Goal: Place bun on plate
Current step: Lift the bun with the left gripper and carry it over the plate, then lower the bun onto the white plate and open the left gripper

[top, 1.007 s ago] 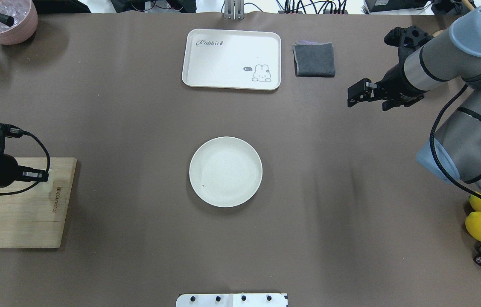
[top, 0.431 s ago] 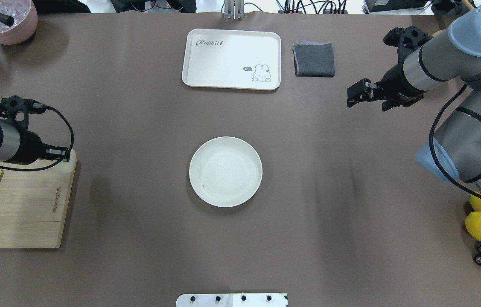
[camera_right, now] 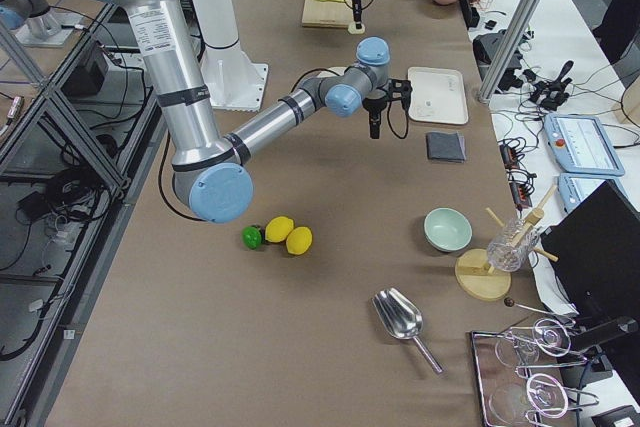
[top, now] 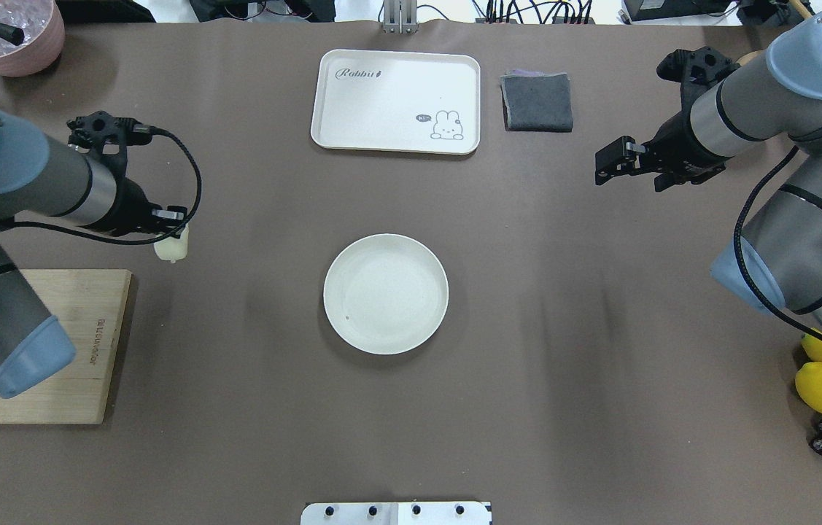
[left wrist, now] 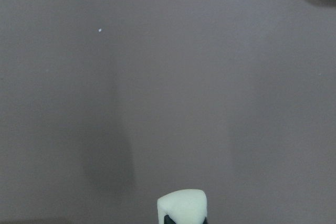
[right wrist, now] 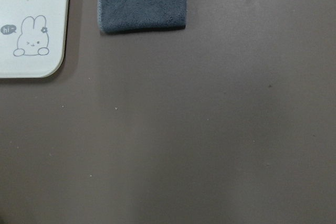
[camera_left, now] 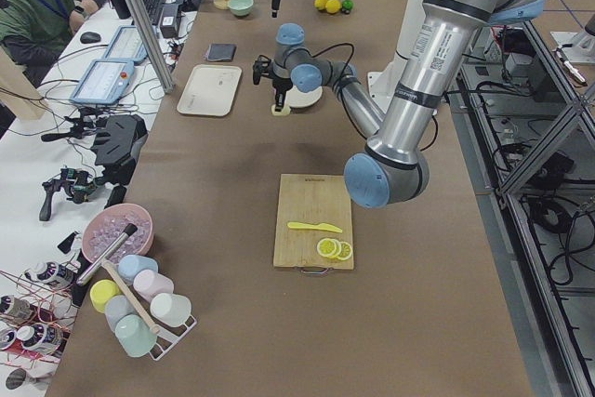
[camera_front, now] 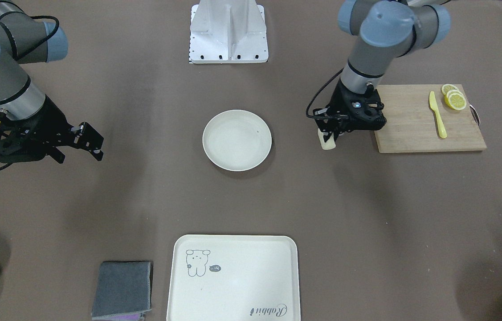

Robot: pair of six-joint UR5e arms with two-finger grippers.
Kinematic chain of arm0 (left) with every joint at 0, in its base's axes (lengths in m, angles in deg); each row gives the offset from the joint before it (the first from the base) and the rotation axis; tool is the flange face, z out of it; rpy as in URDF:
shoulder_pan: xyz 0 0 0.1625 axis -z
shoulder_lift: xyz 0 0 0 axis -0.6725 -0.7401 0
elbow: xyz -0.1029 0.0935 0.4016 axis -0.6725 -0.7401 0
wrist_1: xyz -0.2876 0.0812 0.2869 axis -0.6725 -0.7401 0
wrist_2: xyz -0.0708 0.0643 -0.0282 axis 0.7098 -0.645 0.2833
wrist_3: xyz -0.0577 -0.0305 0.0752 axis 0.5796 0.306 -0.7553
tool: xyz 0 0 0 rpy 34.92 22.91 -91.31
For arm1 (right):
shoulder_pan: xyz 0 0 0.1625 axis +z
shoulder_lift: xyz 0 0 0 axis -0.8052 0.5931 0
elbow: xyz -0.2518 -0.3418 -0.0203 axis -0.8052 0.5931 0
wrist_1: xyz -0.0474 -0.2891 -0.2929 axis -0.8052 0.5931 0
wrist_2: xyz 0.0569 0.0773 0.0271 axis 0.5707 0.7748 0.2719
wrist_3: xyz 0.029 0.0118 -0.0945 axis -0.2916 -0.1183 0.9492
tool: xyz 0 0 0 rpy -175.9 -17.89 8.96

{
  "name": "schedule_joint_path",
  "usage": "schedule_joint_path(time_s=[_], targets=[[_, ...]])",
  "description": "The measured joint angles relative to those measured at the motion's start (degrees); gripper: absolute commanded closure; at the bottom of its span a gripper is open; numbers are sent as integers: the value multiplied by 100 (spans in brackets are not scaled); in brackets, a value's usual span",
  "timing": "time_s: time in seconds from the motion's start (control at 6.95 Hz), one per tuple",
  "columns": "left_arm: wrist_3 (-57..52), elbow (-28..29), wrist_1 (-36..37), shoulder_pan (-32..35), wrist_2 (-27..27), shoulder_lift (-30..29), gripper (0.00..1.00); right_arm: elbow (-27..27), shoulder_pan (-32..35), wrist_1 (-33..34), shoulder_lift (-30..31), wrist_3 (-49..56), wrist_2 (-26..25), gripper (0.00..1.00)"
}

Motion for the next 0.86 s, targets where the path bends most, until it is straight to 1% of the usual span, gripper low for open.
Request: schedule_joint_path(time_s=[0.29, 0.43, 0.58, 0.72, 0.86], targets=[[695, 637, 64, -868, -750, -983, 76, -5, 40, 0, 59, 5, 3, 0], [949, 1062, 15, -1137, -1039, -1401, 76, -3, 60, 0, 84, 10, 5, 0], [1068, 1473, -170, -1271, -1220, -1657, 76, 0, 73, 0, 96, 13, 5, 0], [1109, 1835, -468, -1325, -1320, -1760, 72, 0, 80, 0, 103, 14, 5, 0], [1121, 2067, -663, -1353, -1364, -1793, 72, 1, 83, 0, 105, 13, 5, 0]])
